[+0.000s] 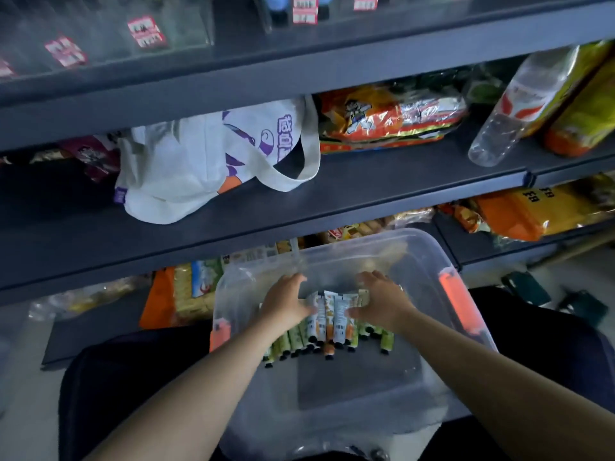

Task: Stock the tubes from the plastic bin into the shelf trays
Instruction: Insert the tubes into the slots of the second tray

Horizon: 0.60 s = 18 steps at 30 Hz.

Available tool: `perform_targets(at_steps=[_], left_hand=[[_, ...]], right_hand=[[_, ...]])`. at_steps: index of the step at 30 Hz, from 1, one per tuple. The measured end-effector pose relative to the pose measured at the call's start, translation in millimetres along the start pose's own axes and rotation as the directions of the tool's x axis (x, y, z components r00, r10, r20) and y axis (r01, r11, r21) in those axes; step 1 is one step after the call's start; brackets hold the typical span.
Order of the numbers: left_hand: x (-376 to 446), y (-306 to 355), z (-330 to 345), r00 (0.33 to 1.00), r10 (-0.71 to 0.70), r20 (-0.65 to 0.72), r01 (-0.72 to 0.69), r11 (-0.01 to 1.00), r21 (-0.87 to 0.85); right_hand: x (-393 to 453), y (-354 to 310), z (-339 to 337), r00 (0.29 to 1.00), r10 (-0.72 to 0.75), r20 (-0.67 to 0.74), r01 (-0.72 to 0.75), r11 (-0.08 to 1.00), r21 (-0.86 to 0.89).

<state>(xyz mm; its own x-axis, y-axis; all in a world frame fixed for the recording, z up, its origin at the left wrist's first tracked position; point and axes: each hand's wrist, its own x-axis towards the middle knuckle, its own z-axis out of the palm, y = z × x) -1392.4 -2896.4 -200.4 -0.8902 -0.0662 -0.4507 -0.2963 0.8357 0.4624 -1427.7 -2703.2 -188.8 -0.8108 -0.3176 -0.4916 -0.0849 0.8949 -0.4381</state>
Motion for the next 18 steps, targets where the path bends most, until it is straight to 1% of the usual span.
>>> perform_targets(at_steps=[2, 5, 9, 11, 14, 18], left_hand=[[14.7, -6.4, 17.5, 0.996, -0.087, 0.010, 0.087, 0.993, -0.077], [30.9, -14.9, 40.4, 0.983, -0.180, 0.038, 0.183, 0.973, -0.142], [41.7, -27.8, 65.9, 0.962, -0.255, 0.098, 0.269, 0.948, -0.171], [44.6, -33.1, 75.2, 0.957, -0.275, 0.090, 0.287, 0.940, -0.185], [49.9, -34.8, 82.4, 0.953, -0.298, 0.053, 0.302, 0.940, -0.158], [56.3, -30.6, 88.8, 0.946, -0.315, 0.075, 0.324, 0.929, -0.180]], right_hand=[[14.0, 6.9, 15.0, 0.997, 0.066, 0.045, -0.071, 0.991, 0.113], [29.7, 13.2, 36.6, 0.980, 0.175, 0.094, -0.194, 0.944, 0.266], [45.4, 15.3, 59.7, 0.944, 0.291, 0.155, -0.327, 0.880, 0.344], [51.3, 13.0, 70.8, 0.941, 0.304, 0.150, -0.338, 0.866, 0.368], [56.5, 7.9, 82.6, 0.946, 0.299, 0.124, -0.321, 0.910, 0.263], [61.9, 0.5, 87.0, 0.955, 0.266, 0.130, -0.283, 0.949, 0.137]])
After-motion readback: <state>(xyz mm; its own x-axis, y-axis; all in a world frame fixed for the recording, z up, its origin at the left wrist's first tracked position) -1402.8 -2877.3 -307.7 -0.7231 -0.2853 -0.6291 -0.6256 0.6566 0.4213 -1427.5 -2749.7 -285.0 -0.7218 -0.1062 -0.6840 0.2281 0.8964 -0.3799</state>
